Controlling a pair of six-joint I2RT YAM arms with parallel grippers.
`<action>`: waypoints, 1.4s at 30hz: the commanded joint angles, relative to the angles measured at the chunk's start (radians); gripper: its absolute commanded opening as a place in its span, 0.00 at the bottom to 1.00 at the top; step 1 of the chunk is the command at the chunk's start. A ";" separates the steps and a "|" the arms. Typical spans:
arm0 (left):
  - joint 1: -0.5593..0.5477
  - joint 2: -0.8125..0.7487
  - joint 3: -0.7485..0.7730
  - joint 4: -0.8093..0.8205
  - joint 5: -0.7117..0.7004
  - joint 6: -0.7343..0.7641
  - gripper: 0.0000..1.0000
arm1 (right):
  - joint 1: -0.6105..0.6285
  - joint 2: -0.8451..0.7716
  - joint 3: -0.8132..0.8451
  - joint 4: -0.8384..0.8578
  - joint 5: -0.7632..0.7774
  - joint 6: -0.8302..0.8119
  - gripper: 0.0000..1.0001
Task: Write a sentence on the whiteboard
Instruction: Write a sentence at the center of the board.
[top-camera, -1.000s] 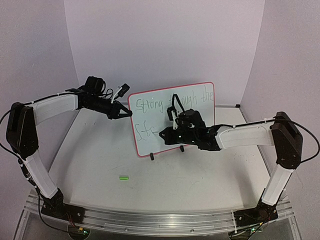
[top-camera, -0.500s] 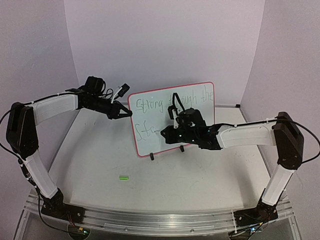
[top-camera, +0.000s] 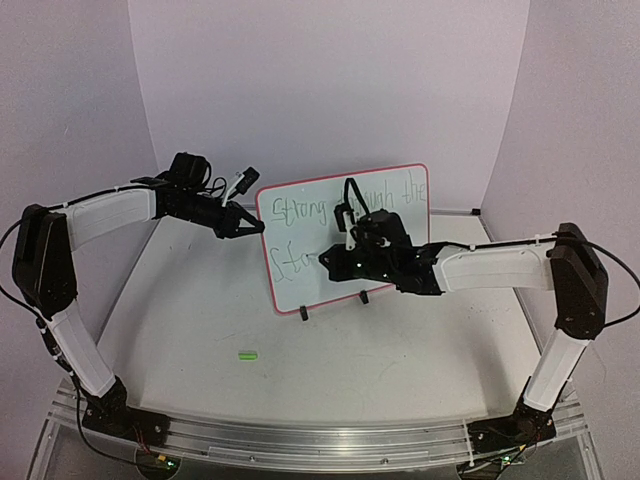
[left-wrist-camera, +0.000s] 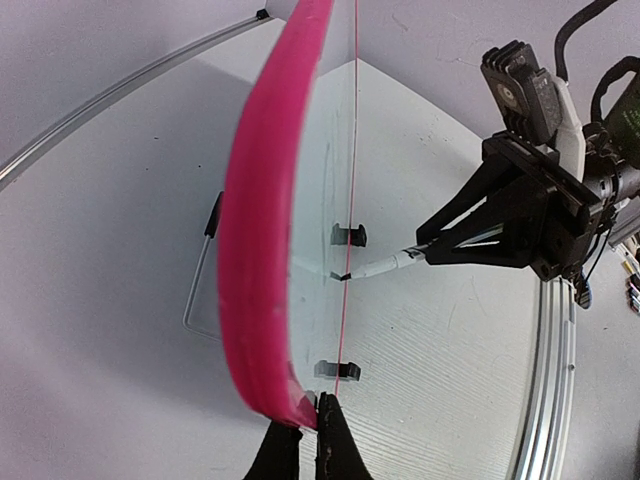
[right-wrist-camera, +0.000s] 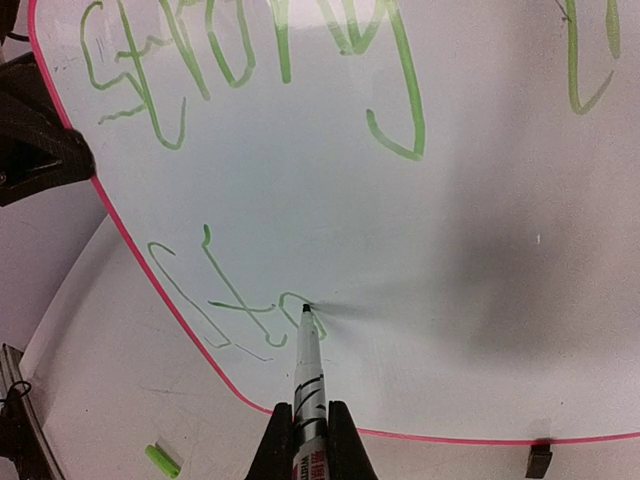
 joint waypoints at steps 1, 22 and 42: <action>-0.030 0.014 -0.008 -0.090 -0.063 0.080 0.00 | -0.007 -0.027 0.037 0.027 0.026 -0.008 0.00; -0.029 0.019 -0.008 -0.090 -0.064 0.081 0.00 | -0.006 -0.038 0.028 0.038 -0.015 0.006 0.00; -0.029 0.017 -0.008 -0.090 -0.064 0.081 0.00 | -0.006 -0.054 -0.010 -0.013 0.108 0.038 0.00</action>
